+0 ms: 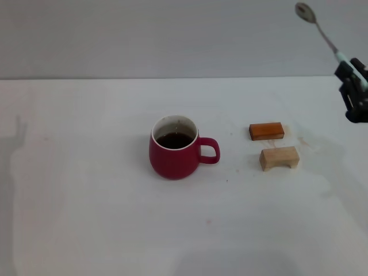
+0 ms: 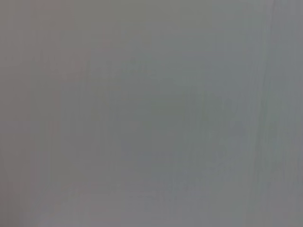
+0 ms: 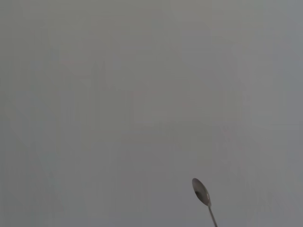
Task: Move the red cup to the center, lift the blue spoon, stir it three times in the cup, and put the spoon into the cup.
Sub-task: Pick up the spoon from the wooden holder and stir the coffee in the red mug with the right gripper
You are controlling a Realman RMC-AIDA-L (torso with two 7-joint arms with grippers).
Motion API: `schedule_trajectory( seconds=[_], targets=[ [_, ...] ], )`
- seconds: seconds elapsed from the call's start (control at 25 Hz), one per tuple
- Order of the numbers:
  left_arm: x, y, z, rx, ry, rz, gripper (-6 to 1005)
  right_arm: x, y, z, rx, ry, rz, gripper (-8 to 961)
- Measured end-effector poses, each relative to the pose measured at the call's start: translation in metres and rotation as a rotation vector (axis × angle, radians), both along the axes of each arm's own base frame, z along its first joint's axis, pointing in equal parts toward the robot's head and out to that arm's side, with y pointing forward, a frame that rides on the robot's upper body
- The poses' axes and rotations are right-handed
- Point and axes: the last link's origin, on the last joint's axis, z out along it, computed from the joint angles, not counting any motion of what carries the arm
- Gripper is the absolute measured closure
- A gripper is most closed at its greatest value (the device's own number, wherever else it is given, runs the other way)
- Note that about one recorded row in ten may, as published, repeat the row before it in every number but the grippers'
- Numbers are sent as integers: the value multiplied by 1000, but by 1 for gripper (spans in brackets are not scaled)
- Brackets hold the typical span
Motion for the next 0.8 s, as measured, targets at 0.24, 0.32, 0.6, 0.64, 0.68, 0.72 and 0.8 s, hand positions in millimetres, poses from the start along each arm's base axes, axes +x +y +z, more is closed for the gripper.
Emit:
schedule_trajectory(
  seconds=[0.24, 0.32, 0.6, 0.64, 0.68, 0.72, 0.8],
  targets=[
    [1, 1, 1, 4, -2, -1, 138, -25, 18, 3, -77, -105, -73, 818],
    [1, 2, 1, 4, -2, -2, 138, -28, 21, 3, -90, -134, -90, 818],
    [3, 5, 2, 12, -6, -6, 138, -61, 35, 9, -122, -293, -140, 818],
    [4, 5, 2, 12, -6, -7, 138, -66, 37, 10, -122, -313, -142, 818],
    [4, 6, 2, 12, -6, -9, 138, -74, 41, 12, -130, -364, -155, 818],
    [5, 6, 2, 12, -6, -10, 138, -74, 41, 12, -130, -364, -155, 818],
    [6, 8, 2, 12, -6, -13, 138, -82, 45, 13, -142, -405, -163, 818]
  ],
)
